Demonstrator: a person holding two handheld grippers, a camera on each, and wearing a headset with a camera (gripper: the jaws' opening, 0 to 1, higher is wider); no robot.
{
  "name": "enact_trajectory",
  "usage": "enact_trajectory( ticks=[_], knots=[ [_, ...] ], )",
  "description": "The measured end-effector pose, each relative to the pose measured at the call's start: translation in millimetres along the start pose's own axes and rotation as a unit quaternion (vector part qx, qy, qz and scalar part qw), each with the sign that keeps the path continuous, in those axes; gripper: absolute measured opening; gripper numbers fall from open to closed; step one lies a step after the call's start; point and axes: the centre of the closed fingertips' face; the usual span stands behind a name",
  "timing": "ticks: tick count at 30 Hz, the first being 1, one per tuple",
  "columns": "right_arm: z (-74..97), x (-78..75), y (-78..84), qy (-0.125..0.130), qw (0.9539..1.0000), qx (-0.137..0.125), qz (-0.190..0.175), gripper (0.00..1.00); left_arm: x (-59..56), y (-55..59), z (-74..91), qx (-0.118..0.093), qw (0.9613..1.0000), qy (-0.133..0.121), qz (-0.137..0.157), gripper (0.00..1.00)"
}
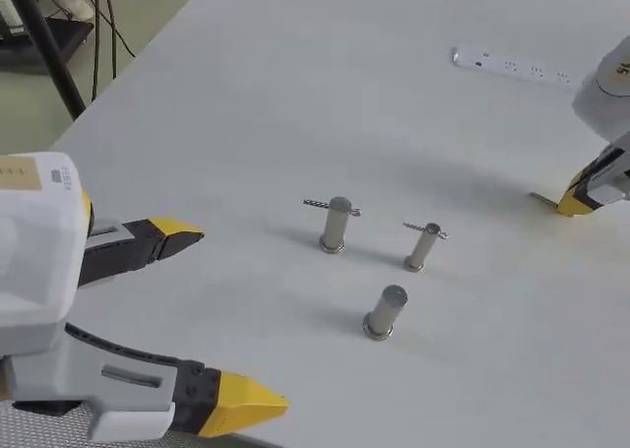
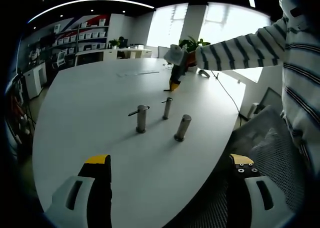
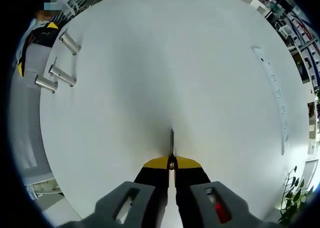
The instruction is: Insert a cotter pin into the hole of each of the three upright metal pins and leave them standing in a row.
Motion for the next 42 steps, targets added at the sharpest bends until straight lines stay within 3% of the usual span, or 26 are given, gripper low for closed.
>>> enact_trajectory(
  ticks=[7, 14, 18, 21, 25, 29, 34, 42],
  knots=[
    [0.7, 3.4, -0.7, 0.008, 1.0000, 0.003, -0.004, 0.00, -0.2, 1.3, -0.1, 0.004, 1.0000, -0.001, -0.003, 0.93],
    [4.3, 3.4, 0.8, 0.017, 0.9998, 0.001, -0.008, 0.00, -1.4, -5.5, 4.2, -0.005, 0.9999, -0.004, -0.010, 0.91],
    [13.7, 6.9, -2.2, 0.028, 0.9995, -0.017, -0.003, 0.00, -1.0, -9.3, 5.9, -0.012, 0.9999, -0.006, -0.010, 0.91],
    [24.8, 7.6, -8.3, 0.041, 0.9982, -0.044, 0.005, 0.00, -0.9, -11.8, 6.6, -0.016, 0.9998, -0.007, -0.010, 0.90],
    [41.3, 13.7, -18.0, 0.060, 0.9949, -0.078, 0.021, 0.00, -1.4, -15.8, 6.0, -0.022, 0.9997, -0.007, -0.008, 0.90],
    [52.2, 14.6, -24.7, 0.076, 0.9917, -0.098, 0.036, 0.00, -3.5, -21.0, 3.9, -0.026, 0.9996, -0.002, -0.006, 0.87],
    [68.1, 26.5, -31.1, 0.096, 0.9861, -0.124, 0.055, 0.00, -6.2, -25.5, -0.1, -0.028, 0.9996, 0.003, -0.008, 0.85],
    [86.1, 48.8, -36.1, 0.131, 0.9715, -0.188, 0.063, 0.00, -8.0, -43.4, -7.7, -0.054, 0.9984, 0.010, 0.013, 0.79]
  ],
)
Point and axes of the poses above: the centre of the closed fingertips' face, and the gripper's own axes: z roughly backward along the fingers, x roughly to its left, y roughly out of its underside, and after that the axes turned 11 degrees about -y, right-handed
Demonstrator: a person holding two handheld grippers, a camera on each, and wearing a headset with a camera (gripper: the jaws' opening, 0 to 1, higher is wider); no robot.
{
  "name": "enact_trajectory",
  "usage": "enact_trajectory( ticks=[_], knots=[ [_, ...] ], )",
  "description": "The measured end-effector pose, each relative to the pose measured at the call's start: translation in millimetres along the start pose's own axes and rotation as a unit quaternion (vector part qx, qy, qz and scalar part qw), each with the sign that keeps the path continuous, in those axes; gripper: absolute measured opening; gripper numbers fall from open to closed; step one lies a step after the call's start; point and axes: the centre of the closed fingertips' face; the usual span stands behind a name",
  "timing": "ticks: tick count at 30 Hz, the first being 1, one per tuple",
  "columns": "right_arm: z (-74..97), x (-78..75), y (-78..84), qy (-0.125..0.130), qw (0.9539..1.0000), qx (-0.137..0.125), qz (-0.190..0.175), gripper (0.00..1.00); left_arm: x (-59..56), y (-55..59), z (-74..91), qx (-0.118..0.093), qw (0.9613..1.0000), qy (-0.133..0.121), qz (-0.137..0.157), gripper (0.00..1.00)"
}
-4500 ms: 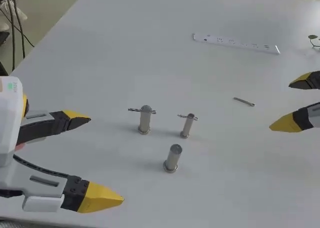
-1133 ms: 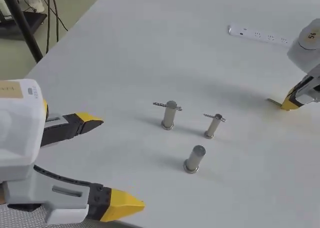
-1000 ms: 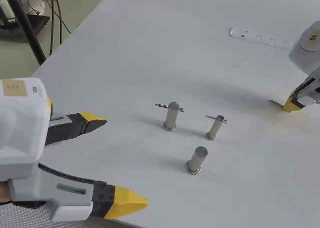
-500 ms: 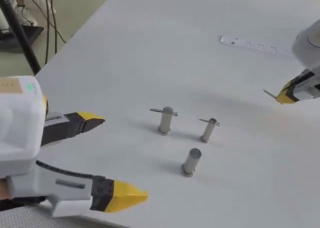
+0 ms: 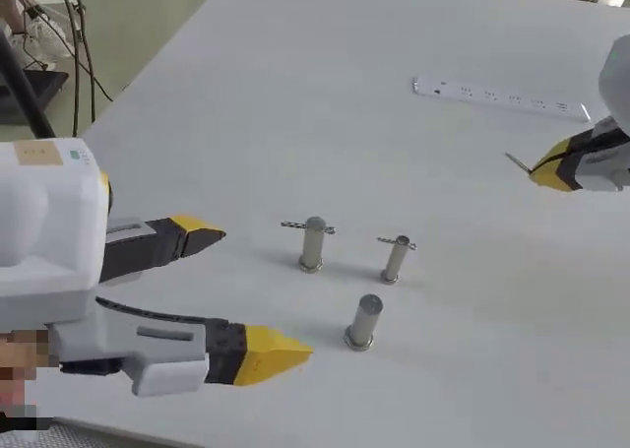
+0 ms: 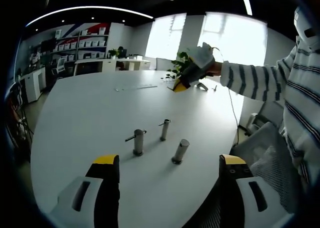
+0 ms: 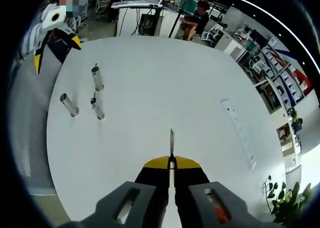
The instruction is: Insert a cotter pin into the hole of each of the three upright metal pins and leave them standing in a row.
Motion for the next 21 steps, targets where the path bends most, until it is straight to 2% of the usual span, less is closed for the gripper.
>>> enact_trajectory(
  ticks=[4, 8, 13, 21],
  knots=[
    [6.5, 10.8, -2.5, 0.017, 0.9997, -0.016, 0.005, 0.00, -2.9, -7.7, -4.9, -0.009, 0.9999, 0.007, 0.008, 0.77],
    [12.6, 31.4, -3.4, 0.025, 0.9993, -0.025, 0.013, 0.00, -4.9, -12.5, -9.9, -0.013, 0.9998, 0.013, 0.011, 0.75],
    [16.8, 48.4, -7.3, 0.032, 0.9986, -0.038, 0.018, 0.00, -10.2, -17.0, -17.5, -0.014, 0.9996, 0.023, 0.011, 0.73],
    [17.7, 82.0, -16.0, 0.039, 0.9975, -0.041, 0.043, 0.00, -15.1, -29.6, -27.1, -0.026, 0.9986, 0.040, 0.022, 0.70]
  ],
)
Point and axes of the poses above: the centre of the closed fingertips' face, and the gripper's own axes: z roughly backward along the fingers, x roughly to its left, y roughly out of its underside, and after that the axes turned 11 degrees about -y, right-handed
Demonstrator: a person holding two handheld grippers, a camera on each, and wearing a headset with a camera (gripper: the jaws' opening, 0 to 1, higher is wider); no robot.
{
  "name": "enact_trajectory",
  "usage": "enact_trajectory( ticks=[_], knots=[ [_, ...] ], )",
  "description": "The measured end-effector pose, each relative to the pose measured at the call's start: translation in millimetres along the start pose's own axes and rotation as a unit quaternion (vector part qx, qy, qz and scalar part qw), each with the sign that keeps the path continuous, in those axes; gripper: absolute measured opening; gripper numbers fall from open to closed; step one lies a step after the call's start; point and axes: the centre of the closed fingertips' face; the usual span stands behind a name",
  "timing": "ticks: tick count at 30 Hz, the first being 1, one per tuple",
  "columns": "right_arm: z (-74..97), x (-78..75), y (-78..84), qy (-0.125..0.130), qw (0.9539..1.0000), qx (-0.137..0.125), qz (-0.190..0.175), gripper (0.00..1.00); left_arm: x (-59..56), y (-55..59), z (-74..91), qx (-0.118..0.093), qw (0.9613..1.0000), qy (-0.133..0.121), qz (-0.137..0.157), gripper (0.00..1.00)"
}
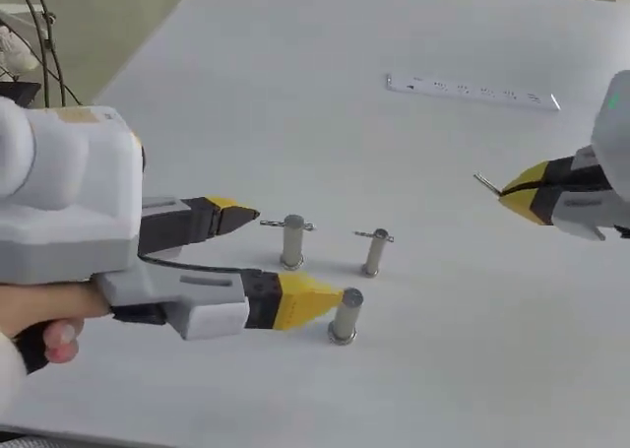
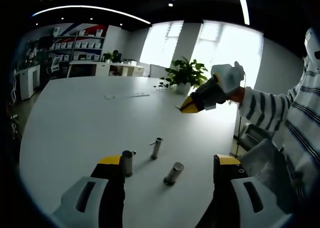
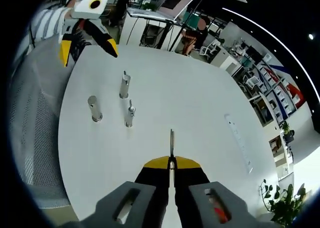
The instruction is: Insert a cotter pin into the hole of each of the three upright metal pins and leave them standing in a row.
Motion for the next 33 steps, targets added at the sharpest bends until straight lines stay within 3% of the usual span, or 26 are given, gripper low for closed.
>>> enact_trajectory(
  ticks=[7, 16, 20, 33],
  knots=[
    [6.9, 17.9, -15.3, 0.017, 0.9996, -0.013, 0.018, 0.00, -4.2, -11.7, -8.2, -0.005, 0.9998, 0.017, 0.001, 0.66],
    [9.0, 35.2, -31.4, 0.040, 0.9976, -0.010, 0.056, 0.00, -10.4, -21.7, -21.4, -0.005, 0.9993, 0.037, 0.009, 0.62],
    [4.4, 46.8, -36.1, 0.038, 0.9964, -0.007, 0.076, 0.00, -14.4, -25.2, -26.9, -0.004, 0.9988, 0.047, 0.012, 0.58],
    [-5.5, 69.6, -53.5, 0.030, 0.9956, -0.029, 0.084, 0.00, -30.0, -29.9, -46.1, 0.006, 0.9965, 0.083, 0.012, 0.44]
  ],
)
Point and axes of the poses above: the centre of the closed fingertips' face, and the gripper's own axes: z roughly backward along the fingers, x roughly to its left, y roughly out of its underside, and after that the axes turned 11 degrees about -y, right-handed
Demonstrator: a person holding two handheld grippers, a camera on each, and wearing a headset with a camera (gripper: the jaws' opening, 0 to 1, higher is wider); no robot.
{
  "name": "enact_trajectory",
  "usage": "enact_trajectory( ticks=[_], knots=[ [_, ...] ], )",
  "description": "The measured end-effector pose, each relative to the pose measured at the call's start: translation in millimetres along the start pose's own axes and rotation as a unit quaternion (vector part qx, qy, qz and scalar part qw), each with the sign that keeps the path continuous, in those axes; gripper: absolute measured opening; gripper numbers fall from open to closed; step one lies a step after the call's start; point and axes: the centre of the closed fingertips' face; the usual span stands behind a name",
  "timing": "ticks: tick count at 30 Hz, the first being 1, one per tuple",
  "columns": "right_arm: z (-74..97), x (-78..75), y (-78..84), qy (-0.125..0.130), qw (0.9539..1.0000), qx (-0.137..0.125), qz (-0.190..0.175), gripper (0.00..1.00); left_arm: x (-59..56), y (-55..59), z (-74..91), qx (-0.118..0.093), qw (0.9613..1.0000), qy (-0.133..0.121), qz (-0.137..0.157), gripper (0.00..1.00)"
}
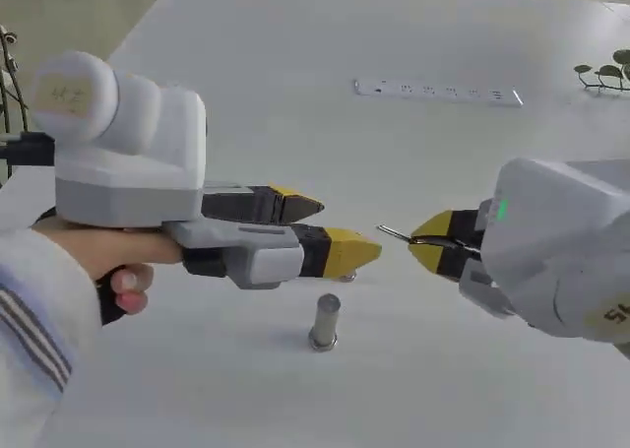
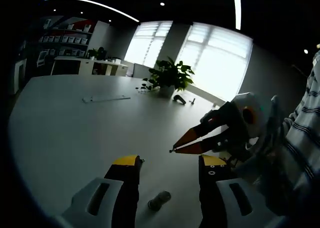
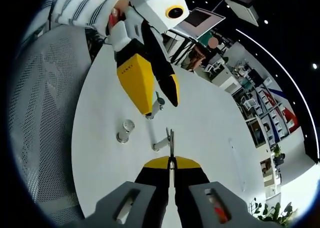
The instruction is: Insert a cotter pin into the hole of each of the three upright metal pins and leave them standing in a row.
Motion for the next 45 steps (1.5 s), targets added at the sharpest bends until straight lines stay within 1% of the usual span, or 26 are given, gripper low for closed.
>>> enact_trajectory(
  ticks=[9, 12, 19, 22, 24, 32, 38, 39, 40, 41, 44, 45],
  knots=[
    [-2.3, 5.0, -5.3, 0.002, 0.9999, 0.002, 0.015, 0.00, -4.0, 4.8, -12.1, 0.013, 0.9998, 0.015, 0.006, 0.33],
    [-2.7, 5.9, -7.8, 0.002, 0.9998, 0.002, 0.021, 0.00, -5.9, 6.6, -13.8, 0.016, 0.9996, 0.020, 0.005, 0.26],
    [-5.5, 8.0, -13.3, 0.002, 0.9994, 0.001, 0.033, 0.00, -7.5, 6.6, -16.5, 0.016, 0.9994, 0.027, 0.012, 0.17],
    [-5.8, 8.8, -15.4, 0.001, 0.9993, 0.000, 0.037, 0.00, -8.8, 7.4, -16.8, 0.018, 0.9993, 0.032, 0.010, 0.10],
    [-5.4, 8.8, -17.0, 0.002, 0.9993, -0.002, 0.037, 0.00, -9.5, 8.8, -17.1, 0.021, 0.9991, 0.034, 0.014, 0.07],
    [-3.2, 7.3, -20.3, 0.004, 0.9991, -0.005, 0.042, 0.00, -9.8, 10.6, -18.6, 0.022, 0.9991, 0.032, 0.014, 0.00],
    [-2.2, 6.3, -22.7, 0.004, 0.9989, -0.007, 0.045, 0.00, -10.9, 9.7, -18.1, 0.022, 0.9990, 0.035, 0.019, 0.00],
    [-2.2, 6.5, -23.1, 0.004, 0.9989, -0.007, 0.046, 0.00, -11.1, 9.9, -17.5, 0.021, 0.9989, 0.037, 0.018, 0.00],
    [-2.3, 6.8, -23.7, 0.003, 0.9989, -0.009, 0.045, 0.00, -11.1, 10.1, -17.0, 0.020, 0.9989, 0.040, 0.010, 0.00],
    [-2.4, 7.3, -24.1, 0.003, 0.9989, -0.009, 0.046, 0.00, -11.0, 10.4, -16.6, 0.021, 0.9989, 0.041, 0.011, 0.00],
    [-2.9, 8.6, -24.2, 0.000, 0.9988, -0.008, 0.048, 0.00, -11.3, 11.8, -16.2, 0.025, 0.9987, 0.041, 0.017, 0.00],
    [-3.0, 8.6, -24.3, 0.000, 0.9989, -0.010, 0.047, 0.00, -10.9, 11.7, -16.3, 0.026, 0.9986, 0.039, 0.024, 0.00]
  ],
)
Point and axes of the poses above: the centre of the closed fingertips' face, and the gripper's own axes: z roughly backward along the fingers, x roughly to its left, y roughly out of its underside, and after that the axes turned 11 degrees about -y, right-handed
